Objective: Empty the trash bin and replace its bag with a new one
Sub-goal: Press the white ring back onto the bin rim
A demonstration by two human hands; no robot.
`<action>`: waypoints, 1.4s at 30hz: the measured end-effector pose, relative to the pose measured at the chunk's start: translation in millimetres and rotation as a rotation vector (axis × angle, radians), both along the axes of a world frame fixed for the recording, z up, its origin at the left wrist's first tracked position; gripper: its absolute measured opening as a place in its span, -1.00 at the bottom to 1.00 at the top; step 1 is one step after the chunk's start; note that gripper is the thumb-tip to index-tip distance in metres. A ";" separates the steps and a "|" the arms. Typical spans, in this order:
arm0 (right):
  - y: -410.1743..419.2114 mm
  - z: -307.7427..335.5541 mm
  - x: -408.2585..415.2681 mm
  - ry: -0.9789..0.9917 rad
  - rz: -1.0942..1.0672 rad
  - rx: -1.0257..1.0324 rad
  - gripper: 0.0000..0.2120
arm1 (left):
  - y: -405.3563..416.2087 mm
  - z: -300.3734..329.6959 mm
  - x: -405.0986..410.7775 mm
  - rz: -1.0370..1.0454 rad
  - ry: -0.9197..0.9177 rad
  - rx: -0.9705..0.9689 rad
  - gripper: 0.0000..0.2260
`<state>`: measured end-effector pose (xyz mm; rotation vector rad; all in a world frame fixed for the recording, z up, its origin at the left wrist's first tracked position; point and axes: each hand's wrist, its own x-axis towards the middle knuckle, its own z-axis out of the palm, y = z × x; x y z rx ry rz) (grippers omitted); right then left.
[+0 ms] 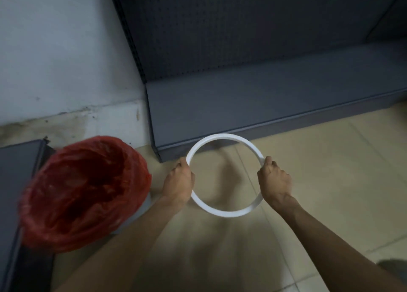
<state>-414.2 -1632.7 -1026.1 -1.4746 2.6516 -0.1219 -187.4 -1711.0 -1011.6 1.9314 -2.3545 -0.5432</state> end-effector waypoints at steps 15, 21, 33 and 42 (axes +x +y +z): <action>-83.2 126.6 93.5 -0.042 0.306 -0.148 -0.90 | -26.8 128.4 120.8 0.175 0.135 -0.166 -0.83; -110.9 125.5 189.8 -0.048 0.559 -0.138 -0.82 | -7.9 129.0 223.2 0.339 0.109 -0.224 -0.78; -121.9 98.8 281.2 -0.066 0.872 -0.116 -0.67 | 32.6 88.3 307.5 0.482 0.028 -0.144 -0.55; -123.3 81.0 273.7 -0.058 0.863 -0.056 -0.61 | 33.5 60.5 296.5 0.513 -0.057 -0.110 -0.52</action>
